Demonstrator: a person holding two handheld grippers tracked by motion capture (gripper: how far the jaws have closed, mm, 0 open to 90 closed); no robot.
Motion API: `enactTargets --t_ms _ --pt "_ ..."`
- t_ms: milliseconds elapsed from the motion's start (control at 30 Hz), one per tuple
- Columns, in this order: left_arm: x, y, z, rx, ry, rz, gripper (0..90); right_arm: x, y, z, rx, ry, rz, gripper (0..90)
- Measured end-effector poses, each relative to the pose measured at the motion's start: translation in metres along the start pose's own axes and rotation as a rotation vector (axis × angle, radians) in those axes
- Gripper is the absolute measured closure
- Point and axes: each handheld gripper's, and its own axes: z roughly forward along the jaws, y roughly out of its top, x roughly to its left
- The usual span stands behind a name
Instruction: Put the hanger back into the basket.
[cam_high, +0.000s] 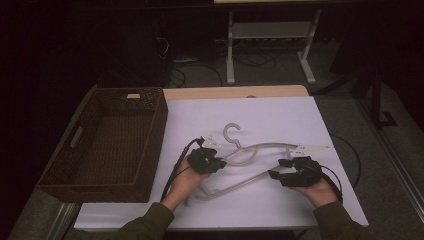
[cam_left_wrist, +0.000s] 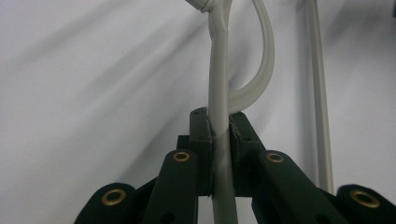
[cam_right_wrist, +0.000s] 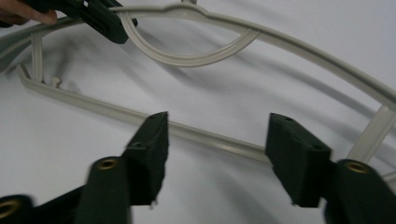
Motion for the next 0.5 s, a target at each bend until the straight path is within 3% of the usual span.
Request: enactTargets --t_ms 233,500 --pt "-0.001 0.006 -0.012 -0.013 0.004 -0.014 82.5 0.007 -0.011 -0.012 -0.058 -0.015 -0.027 19.9" --pt "0.003 0.017 -0.032 -0.018 0.029 -0.022 82.6 0.008 -0.022 -0.025 -0.107 -0.029 -0.006 13.7"
